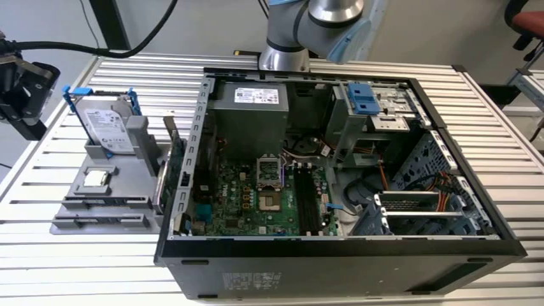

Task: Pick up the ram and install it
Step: 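Pick up the ram and move it above insertion slot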

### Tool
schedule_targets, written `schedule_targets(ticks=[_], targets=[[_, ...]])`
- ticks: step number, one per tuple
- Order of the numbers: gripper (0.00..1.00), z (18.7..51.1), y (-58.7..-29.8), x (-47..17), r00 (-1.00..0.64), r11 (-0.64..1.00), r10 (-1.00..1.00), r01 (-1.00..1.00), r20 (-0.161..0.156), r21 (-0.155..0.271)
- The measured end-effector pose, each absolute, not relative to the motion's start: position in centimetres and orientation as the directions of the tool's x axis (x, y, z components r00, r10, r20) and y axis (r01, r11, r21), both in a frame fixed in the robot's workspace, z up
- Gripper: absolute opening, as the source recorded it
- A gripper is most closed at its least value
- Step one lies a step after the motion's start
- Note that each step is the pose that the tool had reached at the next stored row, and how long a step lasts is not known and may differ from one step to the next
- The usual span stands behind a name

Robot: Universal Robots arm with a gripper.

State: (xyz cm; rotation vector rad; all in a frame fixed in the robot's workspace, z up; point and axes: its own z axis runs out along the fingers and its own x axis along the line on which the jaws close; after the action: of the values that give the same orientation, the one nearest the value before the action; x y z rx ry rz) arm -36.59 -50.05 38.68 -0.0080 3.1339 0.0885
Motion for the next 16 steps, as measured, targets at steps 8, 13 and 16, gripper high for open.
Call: schedule_targets(ticks=[8, 13, 16], targets=[[0.00, 38.69, -50.05, -36.59, -0.997, 0.996, -0.075, -0.075, -0.007, 0.056], [0.00, 38.69, -50.05, -36.59, -0.990, 0.988, -0.142, -0.142, -0.007, 0.056], [0.00, 38.69, -50.05, -36.59, -0.983, 0.981, -0.185, -0.185, -0.007, 0.056]])
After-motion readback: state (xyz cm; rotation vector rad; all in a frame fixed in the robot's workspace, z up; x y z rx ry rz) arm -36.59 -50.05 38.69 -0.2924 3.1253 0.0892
